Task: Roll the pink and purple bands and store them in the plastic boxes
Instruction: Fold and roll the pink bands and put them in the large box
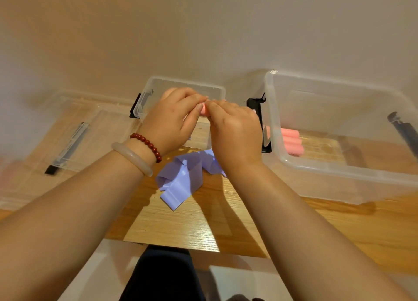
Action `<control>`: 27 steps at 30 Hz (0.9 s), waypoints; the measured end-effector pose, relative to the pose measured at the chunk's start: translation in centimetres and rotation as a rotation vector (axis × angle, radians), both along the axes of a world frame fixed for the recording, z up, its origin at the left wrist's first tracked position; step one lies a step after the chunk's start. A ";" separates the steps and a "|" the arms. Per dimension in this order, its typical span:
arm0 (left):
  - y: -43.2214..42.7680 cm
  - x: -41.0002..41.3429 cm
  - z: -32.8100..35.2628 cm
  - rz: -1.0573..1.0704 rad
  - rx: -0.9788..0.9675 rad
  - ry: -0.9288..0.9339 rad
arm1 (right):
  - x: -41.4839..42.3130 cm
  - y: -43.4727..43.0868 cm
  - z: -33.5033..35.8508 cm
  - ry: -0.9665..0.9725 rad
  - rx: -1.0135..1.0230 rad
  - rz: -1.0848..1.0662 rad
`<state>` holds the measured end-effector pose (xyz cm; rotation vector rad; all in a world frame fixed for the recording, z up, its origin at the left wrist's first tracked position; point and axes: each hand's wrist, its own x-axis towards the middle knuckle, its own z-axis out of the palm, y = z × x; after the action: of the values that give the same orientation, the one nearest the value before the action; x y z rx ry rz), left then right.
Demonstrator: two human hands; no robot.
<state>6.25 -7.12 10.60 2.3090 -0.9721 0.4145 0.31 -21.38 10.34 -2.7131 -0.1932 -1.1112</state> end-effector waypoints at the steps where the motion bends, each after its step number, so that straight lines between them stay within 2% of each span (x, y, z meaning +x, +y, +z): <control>1: -0.4 -0.2 0.6 0.000 -0.004 0.008 | -0.2 -0.3 0.6 0.011 0.000 -0.001; 5: -2.2 -0.2 3.0 -0.034 0.008 0.025 | -0.5 -2.2 3.0 0.040 0.000 -0.019; 12: -6.7 -0.5 5.9 -0.089 0.136 0.138 | -1.6 -7.4 5.9 0.069 -0.060 -0.131; 20: -12.3 -1.6 6.0 -0.121 0.132 0.241 | -2.5 -14.7 5.4 0.116 -0.012 -0.193; 27: -16.1 -0.8 5.6 -0.176 0.203 0.319 | -2.1 -19.8 4.4 0.187 0.031 -0.250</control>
<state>5.47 -23.26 16.24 2.3455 -1.0820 -0.1293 -1.81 -41.16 14.71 -2.8485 0.1950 -0.8992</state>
